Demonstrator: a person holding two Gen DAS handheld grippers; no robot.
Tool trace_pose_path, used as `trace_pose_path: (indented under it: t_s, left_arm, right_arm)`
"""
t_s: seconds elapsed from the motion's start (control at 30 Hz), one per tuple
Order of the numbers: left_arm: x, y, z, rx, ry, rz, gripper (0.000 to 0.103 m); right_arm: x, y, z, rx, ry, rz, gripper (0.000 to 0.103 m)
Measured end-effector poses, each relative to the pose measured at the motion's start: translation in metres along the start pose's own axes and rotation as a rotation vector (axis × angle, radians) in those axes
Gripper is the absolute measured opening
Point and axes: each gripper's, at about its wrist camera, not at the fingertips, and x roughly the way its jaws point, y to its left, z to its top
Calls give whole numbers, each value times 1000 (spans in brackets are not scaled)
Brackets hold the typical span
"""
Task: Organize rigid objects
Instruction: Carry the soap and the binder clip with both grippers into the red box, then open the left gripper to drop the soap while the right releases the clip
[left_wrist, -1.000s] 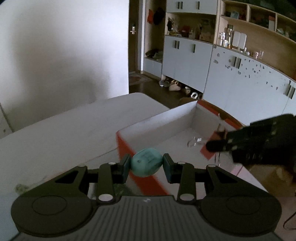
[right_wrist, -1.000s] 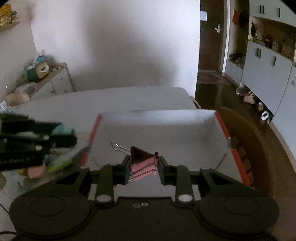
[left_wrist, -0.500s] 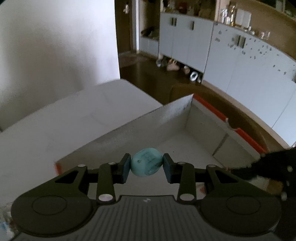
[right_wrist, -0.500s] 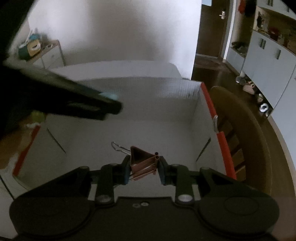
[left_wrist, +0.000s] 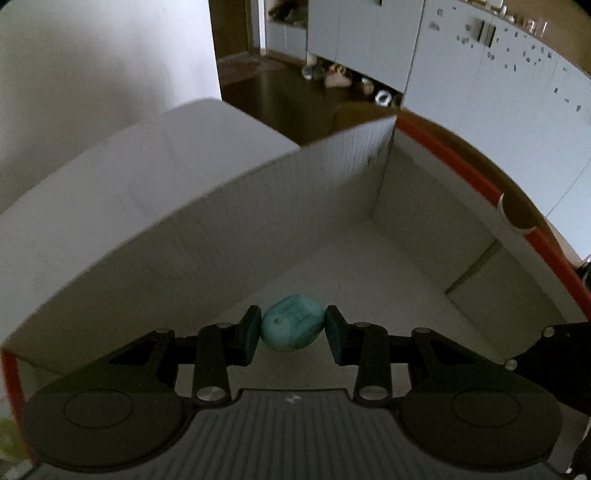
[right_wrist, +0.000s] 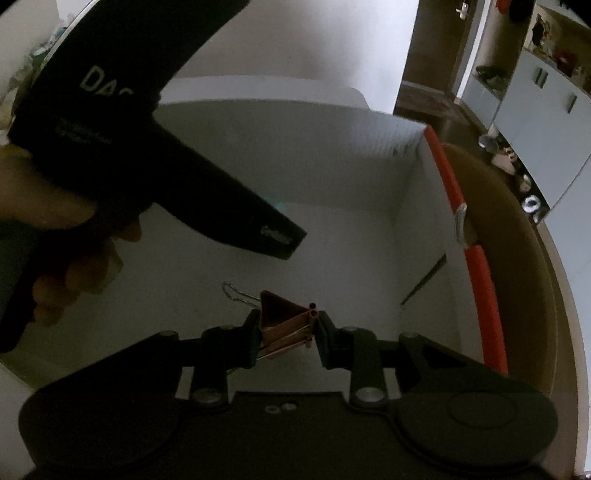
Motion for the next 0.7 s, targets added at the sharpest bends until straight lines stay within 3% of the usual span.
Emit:
trace_pose_path:
  t_s: [0.3, 0.5, 0.57, 0.7]
  left_arm:
    - [17, 0, -5, 0, 81, -14, 37]
    - [13, -1, -6, 27, 86, -16, 37]
    - [11, -1, -7, 26, 91, -13, 37]
    - [7, 1, -6, -5, 112, -2, 37]
  right_arm:
    - [2, -2, -2, 80, 48, 15, 29]
    - [-5, 0, -6, 101, 44, 22, 33]
    - [-9, -3, -7, 110, 41, 23, 36]
    - [-21, -6, -10, 136, 15, 27, 51]
